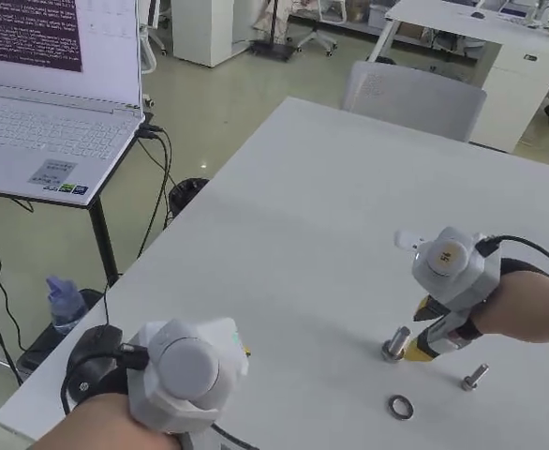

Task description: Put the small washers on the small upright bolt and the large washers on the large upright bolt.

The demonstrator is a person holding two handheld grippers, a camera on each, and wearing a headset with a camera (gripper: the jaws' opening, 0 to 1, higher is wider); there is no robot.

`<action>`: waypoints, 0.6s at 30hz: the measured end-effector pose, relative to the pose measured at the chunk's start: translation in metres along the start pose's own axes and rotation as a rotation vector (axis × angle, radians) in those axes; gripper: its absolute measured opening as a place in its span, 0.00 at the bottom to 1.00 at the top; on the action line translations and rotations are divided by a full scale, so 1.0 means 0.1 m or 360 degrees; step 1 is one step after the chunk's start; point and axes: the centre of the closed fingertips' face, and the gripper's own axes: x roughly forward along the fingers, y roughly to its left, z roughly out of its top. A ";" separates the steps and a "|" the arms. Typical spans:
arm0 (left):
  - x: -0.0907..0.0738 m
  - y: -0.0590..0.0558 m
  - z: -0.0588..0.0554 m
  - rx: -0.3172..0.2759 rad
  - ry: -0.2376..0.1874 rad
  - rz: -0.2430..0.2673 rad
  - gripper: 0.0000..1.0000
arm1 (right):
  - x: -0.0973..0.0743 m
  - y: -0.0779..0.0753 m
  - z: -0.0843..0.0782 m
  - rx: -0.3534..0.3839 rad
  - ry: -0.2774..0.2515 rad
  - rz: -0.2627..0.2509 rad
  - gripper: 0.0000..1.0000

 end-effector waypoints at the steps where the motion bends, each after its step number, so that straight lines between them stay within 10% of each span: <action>1: 0.01 -0.01 0.01 0.0023 -0.0011 0.0001 0.92 | -0.01 0.05 -0.01 0.0011 -0.0012 0.0004 0.43; 18: 0.06 -0.12 -0.09 -0.0016 0.0000 -0.0039 0.99 | 0.12 0.77 -0.25 -0.0026 0.0022 0.0098 0.43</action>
